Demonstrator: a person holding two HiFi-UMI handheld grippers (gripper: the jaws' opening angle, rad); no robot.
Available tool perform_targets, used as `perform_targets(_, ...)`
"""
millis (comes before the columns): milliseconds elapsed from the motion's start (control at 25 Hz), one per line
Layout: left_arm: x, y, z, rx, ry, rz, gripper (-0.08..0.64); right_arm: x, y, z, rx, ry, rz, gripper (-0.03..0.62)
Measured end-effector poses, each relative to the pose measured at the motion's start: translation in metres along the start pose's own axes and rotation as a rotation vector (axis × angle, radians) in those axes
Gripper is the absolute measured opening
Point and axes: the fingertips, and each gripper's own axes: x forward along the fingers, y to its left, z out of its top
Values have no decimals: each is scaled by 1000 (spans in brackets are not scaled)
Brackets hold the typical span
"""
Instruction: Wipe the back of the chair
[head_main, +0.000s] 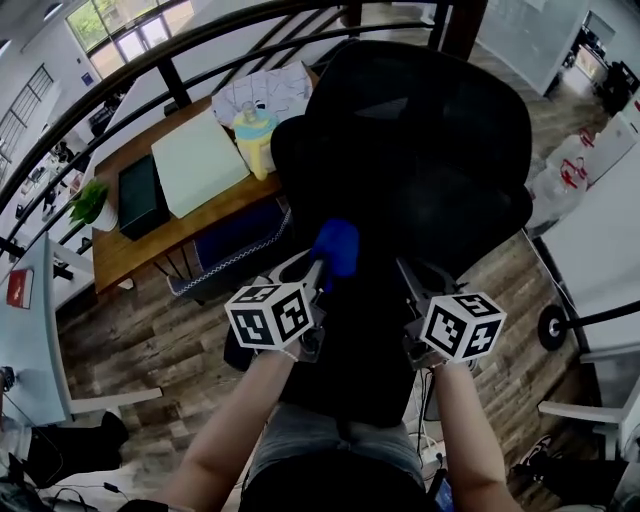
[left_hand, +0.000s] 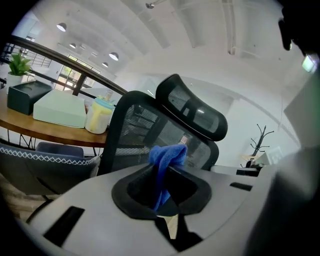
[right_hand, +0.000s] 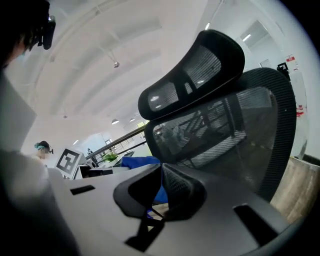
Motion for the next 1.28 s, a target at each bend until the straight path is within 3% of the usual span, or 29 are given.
perform_targets(560, -28, -93, 10, 64, -32, -194, 58, -97, 29, 37, -100, -135, 5, 28)
perform_targets(760, -38, -108, 11, 110, -36, -227, 58, -115, 36, 40, -104, -168, 11, 28)
perform_targets(920, -42, -116, 6, 105, -31, -255, 60, -125, 44, 38, -83, -185, 34, 28)
perform_targets(1280, -52, -126, 0, 136, -24, -279, 58, -126, 51, 24, -122, -151, 40, 28)
